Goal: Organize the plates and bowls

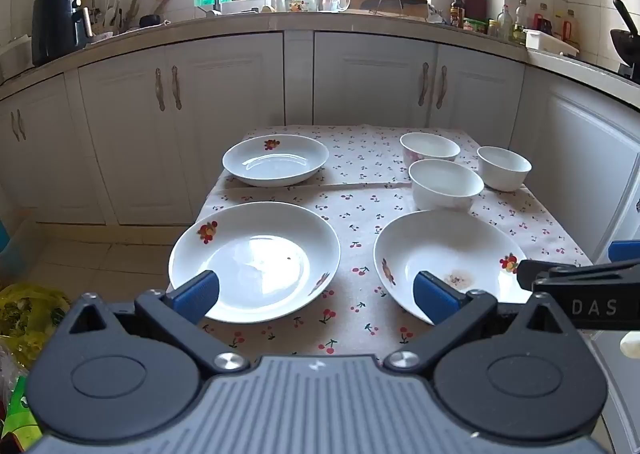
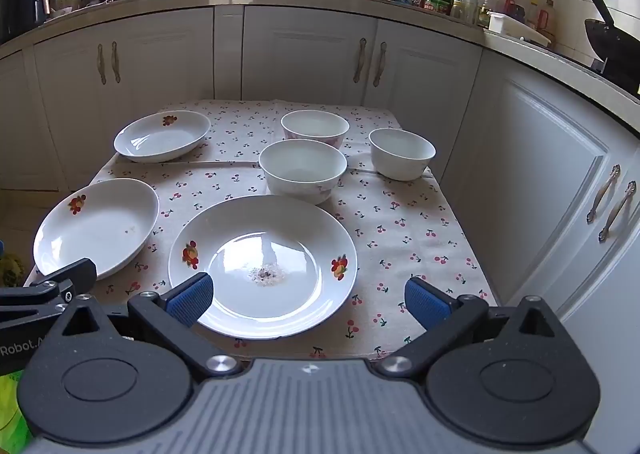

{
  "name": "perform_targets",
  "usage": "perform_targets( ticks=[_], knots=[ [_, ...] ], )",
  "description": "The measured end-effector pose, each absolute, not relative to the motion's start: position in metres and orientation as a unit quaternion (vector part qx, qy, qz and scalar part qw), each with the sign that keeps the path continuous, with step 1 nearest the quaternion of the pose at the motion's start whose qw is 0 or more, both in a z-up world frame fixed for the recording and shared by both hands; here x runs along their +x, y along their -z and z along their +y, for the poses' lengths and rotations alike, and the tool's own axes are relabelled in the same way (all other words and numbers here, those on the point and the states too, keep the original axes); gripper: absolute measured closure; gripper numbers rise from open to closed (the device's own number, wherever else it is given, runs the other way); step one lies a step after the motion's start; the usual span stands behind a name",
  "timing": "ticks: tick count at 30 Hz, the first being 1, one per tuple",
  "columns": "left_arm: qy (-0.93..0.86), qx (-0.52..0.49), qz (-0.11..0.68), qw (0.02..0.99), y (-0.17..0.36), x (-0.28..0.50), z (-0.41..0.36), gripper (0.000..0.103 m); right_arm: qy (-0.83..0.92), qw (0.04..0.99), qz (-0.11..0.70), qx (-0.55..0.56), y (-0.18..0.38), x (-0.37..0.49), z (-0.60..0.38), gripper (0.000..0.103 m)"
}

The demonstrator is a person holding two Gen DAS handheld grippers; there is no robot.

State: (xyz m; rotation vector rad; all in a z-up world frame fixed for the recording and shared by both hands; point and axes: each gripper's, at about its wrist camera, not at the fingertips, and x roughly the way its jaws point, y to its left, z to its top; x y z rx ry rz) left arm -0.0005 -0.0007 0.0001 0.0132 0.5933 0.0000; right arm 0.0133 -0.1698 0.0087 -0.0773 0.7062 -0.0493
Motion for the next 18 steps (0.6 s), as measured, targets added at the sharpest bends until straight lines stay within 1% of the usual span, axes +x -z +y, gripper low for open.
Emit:
perform_targets(
  ticks=[18],
  knots=[
    [0.006, 0.001, 0.291, 0.957, -0.0036, -0.0018, -0.0030, 0.001, 0.028, 0.939, 0.341, -0.039, -0.0100, 0.0115, -0.1715, 0.000]
  ],
)
